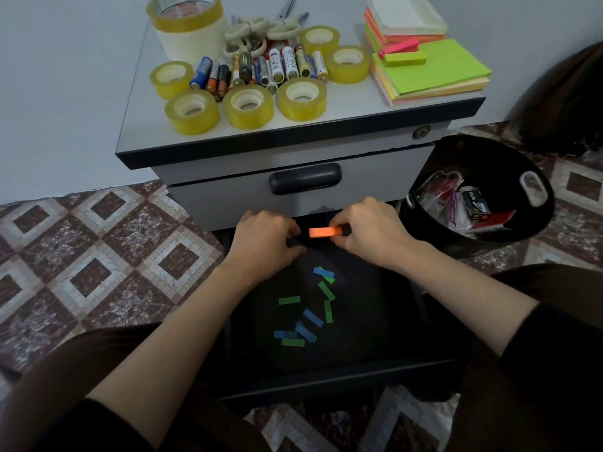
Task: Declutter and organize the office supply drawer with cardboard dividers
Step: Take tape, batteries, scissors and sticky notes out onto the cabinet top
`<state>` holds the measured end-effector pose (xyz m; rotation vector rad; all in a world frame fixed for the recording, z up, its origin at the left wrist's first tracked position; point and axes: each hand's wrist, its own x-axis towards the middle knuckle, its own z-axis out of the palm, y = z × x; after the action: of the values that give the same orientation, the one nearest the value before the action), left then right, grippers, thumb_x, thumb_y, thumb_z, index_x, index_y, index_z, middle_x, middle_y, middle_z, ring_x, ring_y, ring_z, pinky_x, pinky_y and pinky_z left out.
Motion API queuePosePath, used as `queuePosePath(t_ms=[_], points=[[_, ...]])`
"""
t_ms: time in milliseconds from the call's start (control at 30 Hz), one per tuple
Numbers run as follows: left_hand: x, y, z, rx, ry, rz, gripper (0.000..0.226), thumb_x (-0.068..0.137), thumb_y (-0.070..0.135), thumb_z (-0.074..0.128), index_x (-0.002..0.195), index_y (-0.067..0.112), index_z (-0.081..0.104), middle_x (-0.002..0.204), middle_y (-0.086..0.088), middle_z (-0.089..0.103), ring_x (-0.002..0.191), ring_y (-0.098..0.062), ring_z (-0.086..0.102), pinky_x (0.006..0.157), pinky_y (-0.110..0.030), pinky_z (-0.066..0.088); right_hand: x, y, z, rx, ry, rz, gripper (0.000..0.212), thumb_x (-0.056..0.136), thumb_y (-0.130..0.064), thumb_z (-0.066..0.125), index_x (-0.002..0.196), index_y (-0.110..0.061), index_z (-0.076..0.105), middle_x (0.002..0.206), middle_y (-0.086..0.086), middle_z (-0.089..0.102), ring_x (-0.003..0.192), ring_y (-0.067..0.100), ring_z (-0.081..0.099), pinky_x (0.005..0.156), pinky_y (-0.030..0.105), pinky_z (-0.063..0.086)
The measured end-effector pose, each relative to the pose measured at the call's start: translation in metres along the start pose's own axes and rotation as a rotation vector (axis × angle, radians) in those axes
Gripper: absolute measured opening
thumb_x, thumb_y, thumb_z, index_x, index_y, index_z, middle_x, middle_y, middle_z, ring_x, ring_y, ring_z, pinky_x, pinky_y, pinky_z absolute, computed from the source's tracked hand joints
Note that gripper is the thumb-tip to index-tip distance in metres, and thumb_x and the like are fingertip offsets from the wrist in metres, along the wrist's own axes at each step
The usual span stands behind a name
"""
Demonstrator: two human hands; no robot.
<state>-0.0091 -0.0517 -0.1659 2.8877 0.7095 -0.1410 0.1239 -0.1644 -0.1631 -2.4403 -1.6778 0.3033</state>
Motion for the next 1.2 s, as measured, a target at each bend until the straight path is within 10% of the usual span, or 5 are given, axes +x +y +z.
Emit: queuePosePath(t_ms=[133, 767, 1200], points=[[-0.009, 0.003, -0.004, -0.169, 0.044, 0.059, 0.061, 0.083, 0.035, 0.066, 0.138, 0.019, 0.043, 0.137, 0.0, 0.051, 0.125, -0.015, 0.046, 0.106, -0.032, 0.032, -0.007, -0.006, -0.005, -0.011, -0.008, -0.045, 0.025, 0.091, -0.029, 0.055, 0.111, -0.022, 0.068, 0.106, 0.001, 0.063, 0.096, 0.02, 0.058, 0.072, 0.028, 0.042], [-0.015, 0.058, -0.074, -0.158, 0.238, 0.187, 0.024, 0.081, 0.033, 0.064, 0.101, 0.024, 0.073, 0.084, -0.006, 0.072, 0.081, -0.028, 0.064, 0.072, -0.033, 0.048, -0.05, 0.004, -0.086, 0.044, 0.087, -0.114, 0.025, 0.086, -0.022, 0.062, 0.107, -0.012, 0.071, 0.099, 0.007, 0.066, 0.094, 0.024, 0.058, 0.084, 0.037, 0.043], [0.024, 0.083, -0.114, -0.29, 0.312, 0.19, 0.033, 0.078, 0.026, 0.073, 0.108, 0.014, 0.068, 0.105, -0.004, 0.065, 0.1, -0.019, 0.057, 0.085, -0.029, 0.042, -0.04, 0.035, -0.146, -0.068, 0.191, -0.04, 0.022, 0.085, -0.026, 0.059, 0.101, -0.018, 0.071, 0.098, 0.004, 0.064, 0.095, 0.023, 0.057, 0.069, 0.028, 0.036]])
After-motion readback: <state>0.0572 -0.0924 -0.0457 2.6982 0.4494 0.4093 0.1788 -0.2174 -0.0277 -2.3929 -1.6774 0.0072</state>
